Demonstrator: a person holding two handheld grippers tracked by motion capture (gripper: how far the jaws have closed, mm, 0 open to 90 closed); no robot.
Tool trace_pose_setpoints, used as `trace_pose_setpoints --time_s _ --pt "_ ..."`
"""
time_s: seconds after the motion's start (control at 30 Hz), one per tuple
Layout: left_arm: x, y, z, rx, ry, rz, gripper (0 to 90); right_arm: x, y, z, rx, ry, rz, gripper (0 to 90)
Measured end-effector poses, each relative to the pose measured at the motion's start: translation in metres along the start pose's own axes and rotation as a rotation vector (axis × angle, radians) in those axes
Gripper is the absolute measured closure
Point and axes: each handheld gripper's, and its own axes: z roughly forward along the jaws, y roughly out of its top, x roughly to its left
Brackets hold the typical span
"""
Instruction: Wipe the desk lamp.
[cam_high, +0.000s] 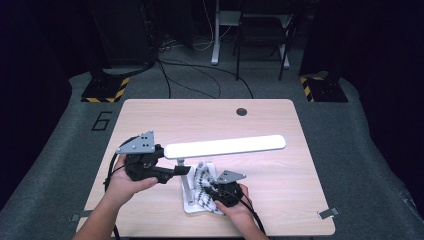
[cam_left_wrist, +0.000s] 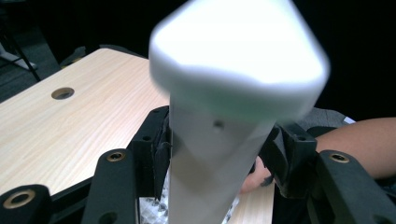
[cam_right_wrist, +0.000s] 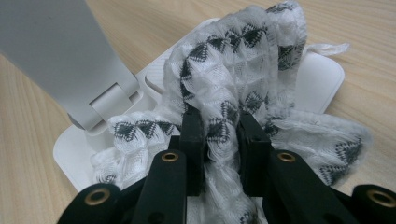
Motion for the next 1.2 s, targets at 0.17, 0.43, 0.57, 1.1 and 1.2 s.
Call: trace_pose_setpoints --time_s 0.17,0.43,0.57,1.1,1.2 --pt "-0.002 0.004 -0.002 0.015 0.037 0.030 51.5 0.000 0.000 0.000 -0.003 -0.001 0.009 75.4" --pt "-0.006 0.004 -0.001 0.017 0.061 0.053 52.6 0.006 0.010 -0.010 -0.061 0.065 0.015 76.6" --pt "-0.005 0.004 -0.001 0.018 0.057 0.054 52.7 0.015 0.027 -0.030 -0.150 0.113 -0.020 77.6" --pt "-0.006 0.005 0.001 0.029 0.064 0.053 52.7 0.040 0.071 -0.070 -0.316 0.267 -0.007 79.0" --pt "-0.005 0.005 0.000 0.026 0.063 0.052 52.7 0.041 0.069 -0.066 -0.314 0.249 -0.028 79.1"
